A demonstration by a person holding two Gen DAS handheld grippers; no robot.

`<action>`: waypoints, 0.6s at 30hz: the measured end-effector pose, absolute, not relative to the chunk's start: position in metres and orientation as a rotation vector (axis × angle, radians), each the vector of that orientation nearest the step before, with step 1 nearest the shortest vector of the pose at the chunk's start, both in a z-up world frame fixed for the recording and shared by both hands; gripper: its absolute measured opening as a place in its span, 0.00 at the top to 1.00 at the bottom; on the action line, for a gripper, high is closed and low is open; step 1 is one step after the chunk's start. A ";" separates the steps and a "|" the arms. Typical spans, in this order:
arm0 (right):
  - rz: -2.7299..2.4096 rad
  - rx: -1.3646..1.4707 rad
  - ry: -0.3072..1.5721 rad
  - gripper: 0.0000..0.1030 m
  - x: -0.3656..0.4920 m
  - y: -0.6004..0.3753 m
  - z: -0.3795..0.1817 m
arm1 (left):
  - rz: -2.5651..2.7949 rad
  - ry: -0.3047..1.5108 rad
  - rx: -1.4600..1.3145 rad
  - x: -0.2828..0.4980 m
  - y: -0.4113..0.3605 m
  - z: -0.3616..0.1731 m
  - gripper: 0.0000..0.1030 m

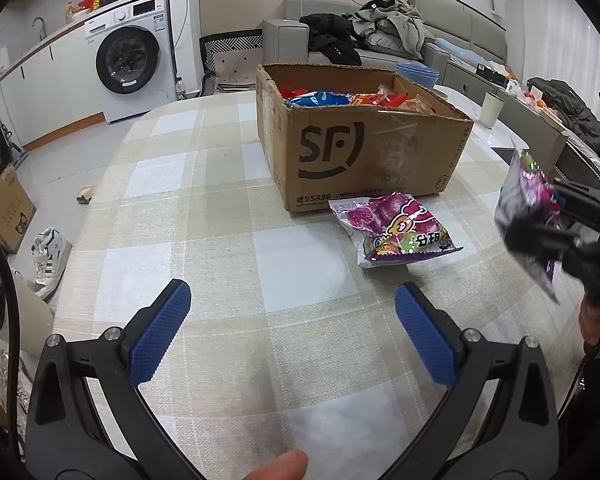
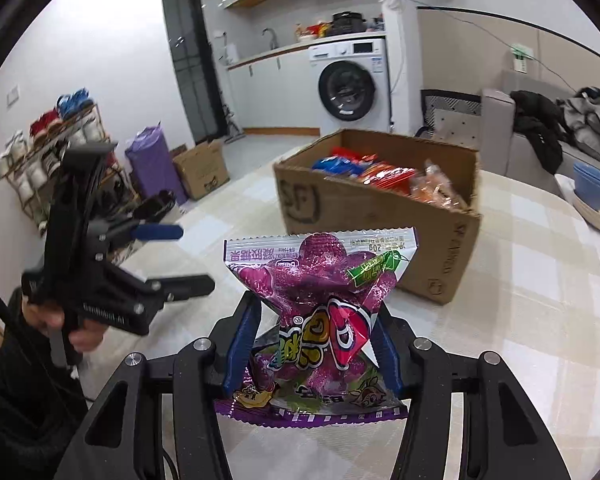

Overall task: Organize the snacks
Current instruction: 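Grasp the other purple candy bag with the left gripper while the right gripper holds its bag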

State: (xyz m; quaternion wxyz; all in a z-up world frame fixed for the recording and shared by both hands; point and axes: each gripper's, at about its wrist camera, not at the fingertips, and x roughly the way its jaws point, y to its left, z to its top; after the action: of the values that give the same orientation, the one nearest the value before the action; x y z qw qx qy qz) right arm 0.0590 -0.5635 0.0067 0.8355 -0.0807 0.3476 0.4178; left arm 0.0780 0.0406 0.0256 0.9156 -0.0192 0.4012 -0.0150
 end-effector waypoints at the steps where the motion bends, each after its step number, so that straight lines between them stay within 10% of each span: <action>1: 0.875 -0.161 0.731 0.47 0.060 -0.567 0.009 | -0.038 0.827 -0.045 0.080 0.038 0.025 0.01; 18: 0.753 -0.032 0.709 0.47 0.082 -0.599 0.023 | -0.130 0.854 -0.123 0.130 0.005 0.018 0.01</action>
State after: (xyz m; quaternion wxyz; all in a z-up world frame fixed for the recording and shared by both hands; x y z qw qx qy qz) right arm 0.0824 -0.5992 0.0233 0.8691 -0.0155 0.3389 0.3599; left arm 0.1301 0.0047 0.0181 0.9062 -0.0596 0.4138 -0.0631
